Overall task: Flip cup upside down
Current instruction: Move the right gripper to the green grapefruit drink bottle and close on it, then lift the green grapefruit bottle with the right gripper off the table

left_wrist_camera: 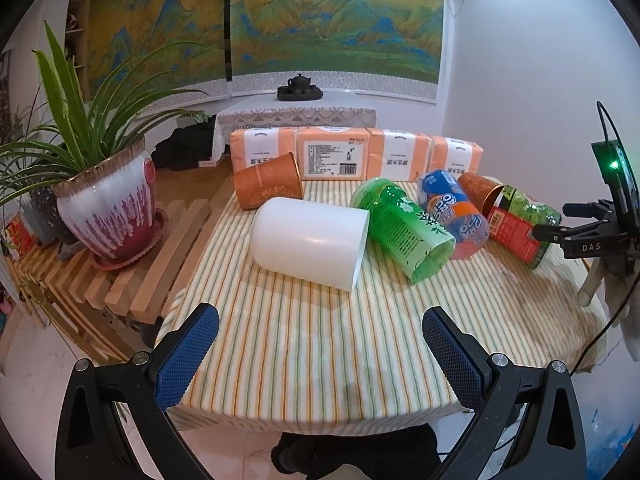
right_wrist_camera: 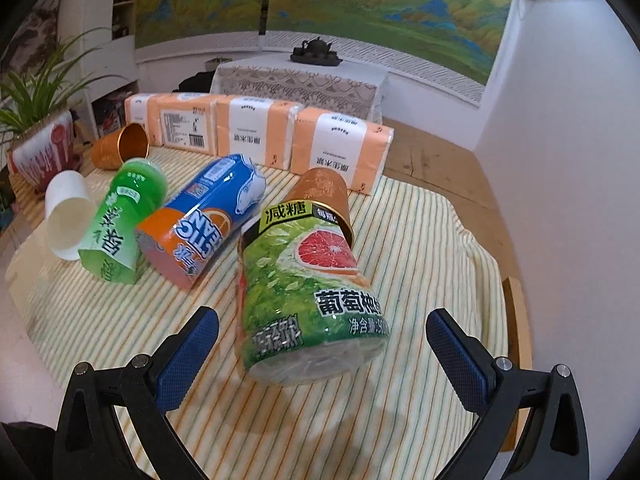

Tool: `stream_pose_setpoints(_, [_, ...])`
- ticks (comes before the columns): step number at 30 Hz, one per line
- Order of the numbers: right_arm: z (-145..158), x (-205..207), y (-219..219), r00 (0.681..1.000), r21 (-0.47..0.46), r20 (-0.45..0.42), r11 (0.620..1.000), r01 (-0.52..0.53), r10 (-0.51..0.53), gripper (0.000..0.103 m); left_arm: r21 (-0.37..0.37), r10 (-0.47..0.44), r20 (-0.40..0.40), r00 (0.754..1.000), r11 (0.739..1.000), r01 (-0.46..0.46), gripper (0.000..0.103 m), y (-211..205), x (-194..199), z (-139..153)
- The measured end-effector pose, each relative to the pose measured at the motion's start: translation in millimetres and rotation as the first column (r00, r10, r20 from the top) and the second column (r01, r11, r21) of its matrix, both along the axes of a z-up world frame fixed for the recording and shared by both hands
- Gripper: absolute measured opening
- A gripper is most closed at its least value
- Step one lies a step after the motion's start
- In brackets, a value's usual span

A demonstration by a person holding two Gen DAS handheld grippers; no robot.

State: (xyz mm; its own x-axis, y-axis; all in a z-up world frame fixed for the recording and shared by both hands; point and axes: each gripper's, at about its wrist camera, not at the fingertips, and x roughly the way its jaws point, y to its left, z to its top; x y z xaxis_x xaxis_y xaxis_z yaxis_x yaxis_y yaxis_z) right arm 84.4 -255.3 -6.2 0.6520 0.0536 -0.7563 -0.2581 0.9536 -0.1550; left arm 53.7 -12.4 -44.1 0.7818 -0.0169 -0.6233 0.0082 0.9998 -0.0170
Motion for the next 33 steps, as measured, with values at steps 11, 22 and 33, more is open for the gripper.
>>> stream_pose_setpoints(11, [-16,8,-6,0.999,0.042,-0.042,0.999,0.002,0.000,0.094,0.007,0.007,-0.008,1.000,1.000,-0.007,0.103,0,4,-1])
stream_pose_setpoints(22, [-10,-18,-3,1.000,0.094,-0.022,0.996,0.003,0.000,0.086,0.005,0.010,0.006,1.000,1.000,-0.010,0.103,7,-6,3])
stream_pose_setpoints(33, [-1,-74,10,0.991,0.240,-0.024,0.963,-0.125,0.134,0.085,0.010,0.004,0.017,1.000,1.000,-0.005,0.103,1,-18,7])
